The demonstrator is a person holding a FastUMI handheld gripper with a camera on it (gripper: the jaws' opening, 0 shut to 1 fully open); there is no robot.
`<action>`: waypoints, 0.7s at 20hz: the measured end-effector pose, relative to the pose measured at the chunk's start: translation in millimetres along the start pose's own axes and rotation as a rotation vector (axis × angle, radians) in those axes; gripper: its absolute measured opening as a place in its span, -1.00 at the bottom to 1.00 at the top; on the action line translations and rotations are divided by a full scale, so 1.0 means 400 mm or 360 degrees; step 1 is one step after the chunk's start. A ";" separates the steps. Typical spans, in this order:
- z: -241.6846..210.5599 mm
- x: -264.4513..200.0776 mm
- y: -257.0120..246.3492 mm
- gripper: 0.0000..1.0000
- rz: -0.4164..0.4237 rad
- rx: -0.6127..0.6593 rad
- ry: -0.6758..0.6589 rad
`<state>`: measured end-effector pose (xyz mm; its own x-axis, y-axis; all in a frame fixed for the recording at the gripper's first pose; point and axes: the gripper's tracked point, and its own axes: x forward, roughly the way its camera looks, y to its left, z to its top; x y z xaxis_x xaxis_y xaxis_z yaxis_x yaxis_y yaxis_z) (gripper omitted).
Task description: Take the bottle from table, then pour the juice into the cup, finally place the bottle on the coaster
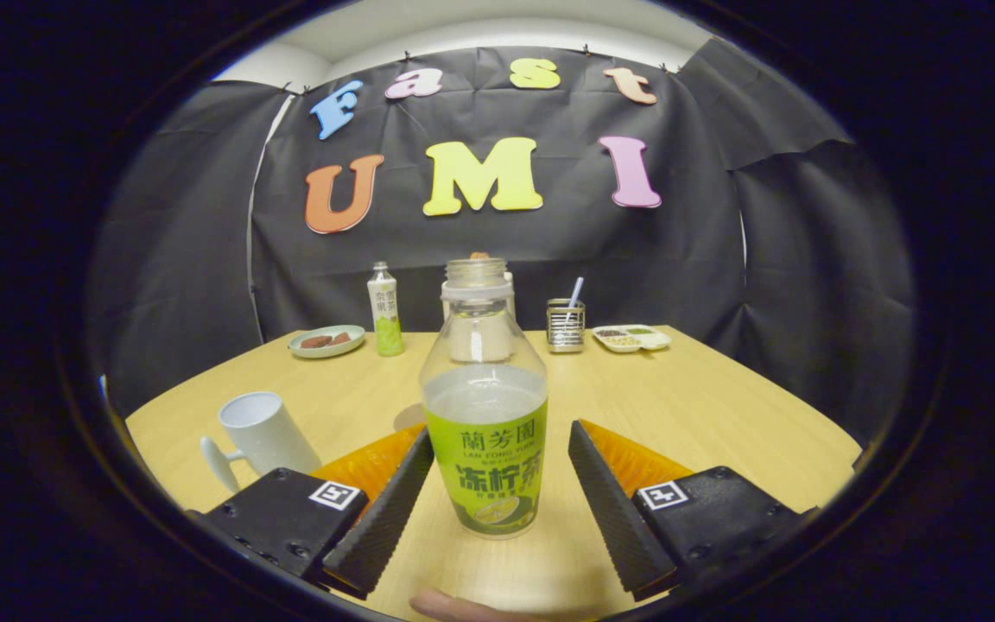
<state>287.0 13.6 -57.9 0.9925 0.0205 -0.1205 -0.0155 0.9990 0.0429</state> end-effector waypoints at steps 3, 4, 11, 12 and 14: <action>0.000 0.038 0.008 0.75 0.0030 -0.0026 -0.0002; 0.000 0.044 0.001 0.70 0.0003 -0.0032 -0.0003; 0.013 0.001 -0.012 0.62 -0.0051 0.0036 0.0063; 0.024 -0.011 -0.014 0.62 -0.0057 0.0040 0.0064; 0.051 -0.031 -0.017 0.62 -0.0053 0.0042 0.0056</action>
<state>277.4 5.9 -36.4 0.9875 -0.0106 -0.1572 0.0210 0.9977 0.0646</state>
